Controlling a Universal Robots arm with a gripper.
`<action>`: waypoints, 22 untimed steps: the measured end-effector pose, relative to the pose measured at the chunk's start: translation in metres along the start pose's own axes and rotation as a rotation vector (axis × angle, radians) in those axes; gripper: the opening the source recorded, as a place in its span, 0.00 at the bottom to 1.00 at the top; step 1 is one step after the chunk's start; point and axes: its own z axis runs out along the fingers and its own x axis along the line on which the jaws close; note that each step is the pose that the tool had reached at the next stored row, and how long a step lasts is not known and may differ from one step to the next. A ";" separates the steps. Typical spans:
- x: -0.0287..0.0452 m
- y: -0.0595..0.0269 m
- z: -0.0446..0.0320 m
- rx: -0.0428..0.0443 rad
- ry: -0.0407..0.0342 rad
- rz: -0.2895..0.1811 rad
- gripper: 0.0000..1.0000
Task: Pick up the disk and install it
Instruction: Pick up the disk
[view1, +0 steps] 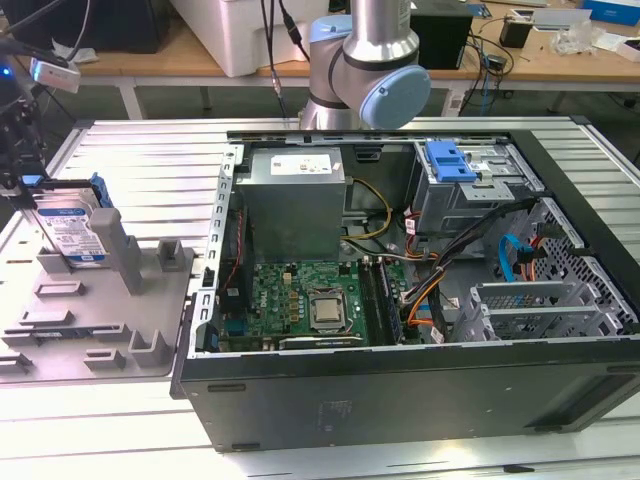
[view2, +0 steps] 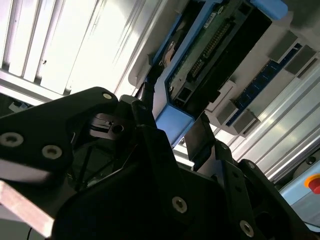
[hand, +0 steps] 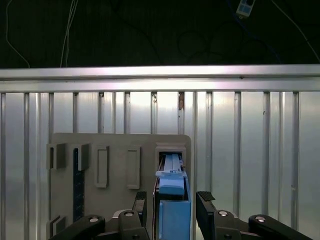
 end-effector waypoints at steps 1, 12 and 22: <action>-0.0001 0.0000 0.0005 0.0002 0.0002 0.000 0.51; -0.0003 0.0001 0.0035 0.0015 0.0014 0.000 0.51; -0.0006 0.0003 0.0060 0.0022 0.0036 0.000 0.51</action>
